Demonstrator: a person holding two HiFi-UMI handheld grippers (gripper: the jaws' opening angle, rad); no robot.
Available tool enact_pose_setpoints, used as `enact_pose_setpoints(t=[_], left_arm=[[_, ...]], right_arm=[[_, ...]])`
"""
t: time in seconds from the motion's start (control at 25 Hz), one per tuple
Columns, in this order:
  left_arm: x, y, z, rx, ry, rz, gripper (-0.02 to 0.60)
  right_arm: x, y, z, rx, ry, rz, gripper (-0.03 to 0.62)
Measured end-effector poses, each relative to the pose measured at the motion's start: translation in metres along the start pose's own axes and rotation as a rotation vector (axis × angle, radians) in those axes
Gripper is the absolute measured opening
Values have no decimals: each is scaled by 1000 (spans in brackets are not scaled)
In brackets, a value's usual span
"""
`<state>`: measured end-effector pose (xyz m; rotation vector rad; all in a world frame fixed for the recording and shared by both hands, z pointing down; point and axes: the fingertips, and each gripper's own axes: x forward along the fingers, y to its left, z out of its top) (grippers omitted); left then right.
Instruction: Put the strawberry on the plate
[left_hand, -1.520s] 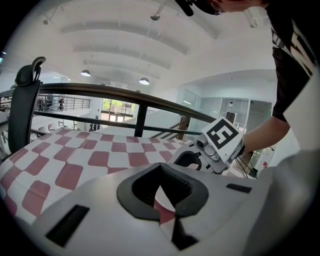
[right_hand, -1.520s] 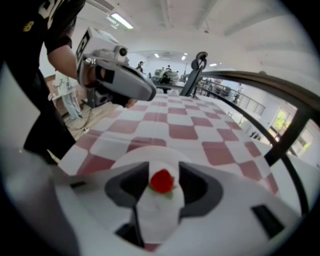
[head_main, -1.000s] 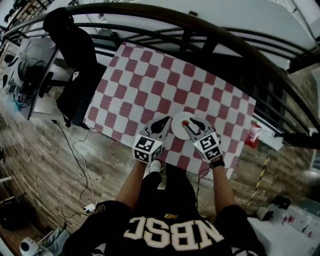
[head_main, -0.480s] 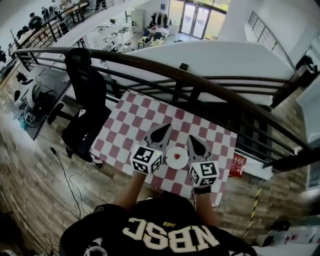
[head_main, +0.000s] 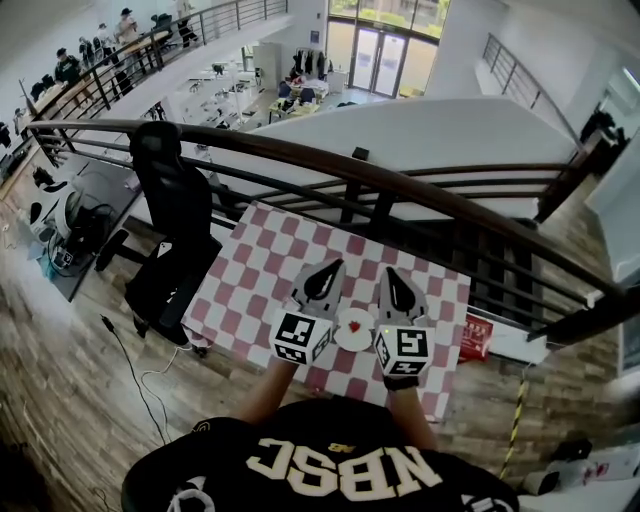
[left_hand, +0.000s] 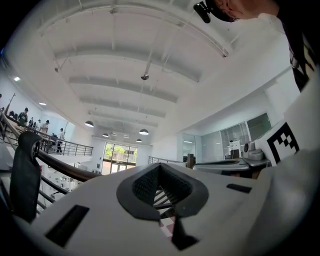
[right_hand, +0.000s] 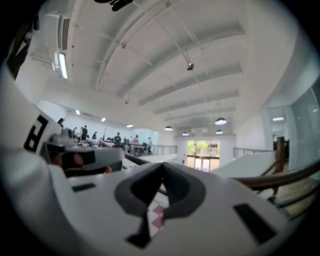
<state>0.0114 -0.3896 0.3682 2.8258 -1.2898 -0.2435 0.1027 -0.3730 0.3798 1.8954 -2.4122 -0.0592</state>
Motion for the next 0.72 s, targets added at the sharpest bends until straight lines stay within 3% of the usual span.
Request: enact_pose_setpoints(t=[0.24, 0.72], left_arm=[[4, -5, -2, 60, -1, -9, 9], [6, -7, -25, 18, 44, -28, 9]], right_arm=[[-4, -10, -4, 18, -17, -41, 18], [2, -16, -20, 16, 8, -49, 18]])
